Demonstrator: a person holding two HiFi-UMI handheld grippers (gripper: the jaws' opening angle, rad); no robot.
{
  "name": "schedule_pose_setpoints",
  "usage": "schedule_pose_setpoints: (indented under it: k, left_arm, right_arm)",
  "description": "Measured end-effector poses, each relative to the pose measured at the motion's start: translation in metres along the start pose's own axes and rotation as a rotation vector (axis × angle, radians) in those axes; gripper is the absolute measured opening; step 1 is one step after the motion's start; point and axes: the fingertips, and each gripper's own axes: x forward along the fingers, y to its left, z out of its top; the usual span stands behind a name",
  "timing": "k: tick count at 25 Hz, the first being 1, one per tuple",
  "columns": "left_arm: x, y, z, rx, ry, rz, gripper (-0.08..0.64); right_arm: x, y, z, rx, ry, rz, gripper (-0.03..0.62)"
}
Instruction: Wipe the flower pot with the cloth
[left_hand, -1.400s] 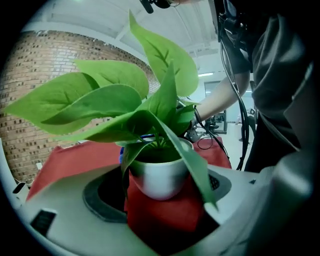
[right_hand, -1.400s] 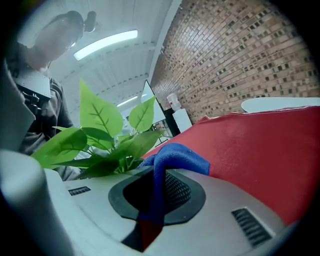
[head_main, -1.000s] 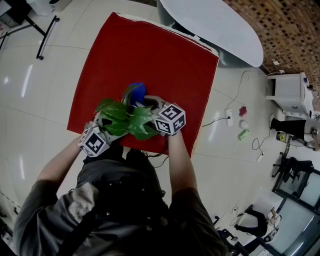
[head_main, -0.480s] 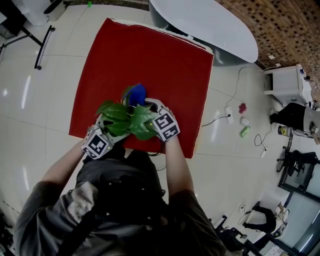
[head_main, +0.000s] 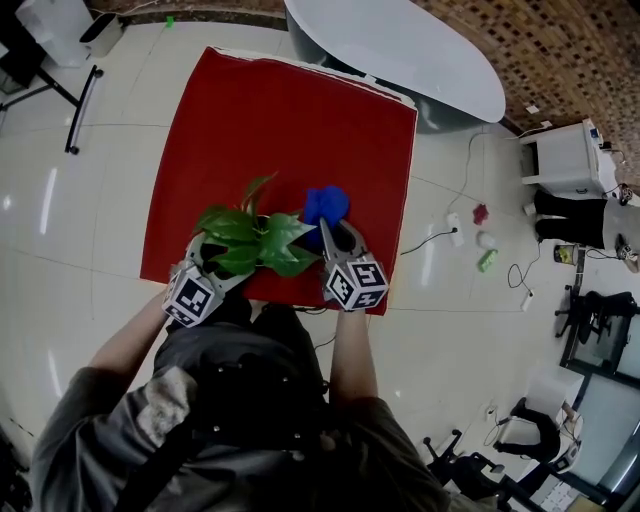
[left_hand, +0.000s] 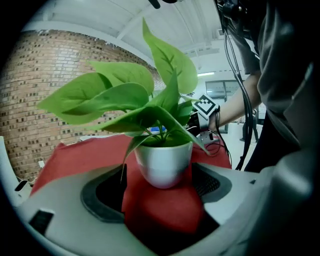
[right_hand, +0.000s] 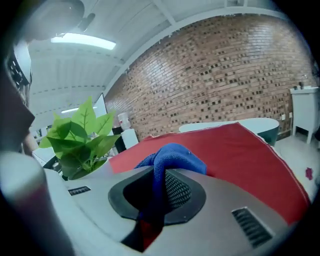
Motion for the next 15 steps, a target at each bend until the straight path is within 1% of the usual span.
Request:
schedule_pose_setpoints:
  k: [2,3,5,7,9,10,11,12,13,14,15]
  left_arm:
    - [-0.01,0.008,-0.008,-0.022,0.005,0.033,0.434]
    - [-0.016,0.014,-0.013,-0.042,0.006,0.06,0.433]
    - [-0.031,0.03,-0.023,-0.109,0.001,0.14,0.42]
    - [-0.051,0.048,-0.03,-0.18,-0.007,0.238,0.398]
    - [-0.071,0.066,-0.029,-0.219,-0.016,0.339,0.232]
    - [-0.08,0.075,-0.026,-0.225,-0.026,0.382,0.21]
    - [-0.088,0.083,-0.021,-0.225,-0.038,0.417,0.209]
    - [-0.094,0.089,-0.016,-0.22,-0.049,0.447,0.18]
    - [-0.1,0.095,-0.011,-0.213,-0.059,0.473,0.126]
    - [-0.104,0.1,-0.006,-0.206,-0.067,0.496,0.101]
    - [-0.109,0.104,-0.002,-0.201,-0.074,0.518,0.101]
  right_arm:
    - [-0.014,-0.01,0.002,0.009,-0.016,-0.046,0.057]
    - [-0.02,-0.015,0.003,0.012,-0.024,-0.067,0.057]
    - [-0.029,-0.021,0.009,0.022,-0.049,-0.101,0.057]
    - [-0.039,-0.022,0.021,0.044,-0.095,-0.119,0.058]
    - [-0.048,-0.018,0.04,0.061,-0.149,-0.118,0.057]
    - [-0.052,-0.015,0.051,0.059,-0.172,-0.112,0.057]
    - [-0.054,-0.011,0.062,0.051,-0.192,-0.103,0.057]
    - [-0.057,-0.006,0.071,0.04,-0.209,-0.093,0.057]
    - [-0.06,-0.002,0.08,0.029,-0.226,-0.083,0.057]
    - [-0.064,0.001,0.087,0.019,-0.241,-0.074,0.057]
    - [-0.069,0.005,0.094,0.011,-0.254,-0.065,0.057]
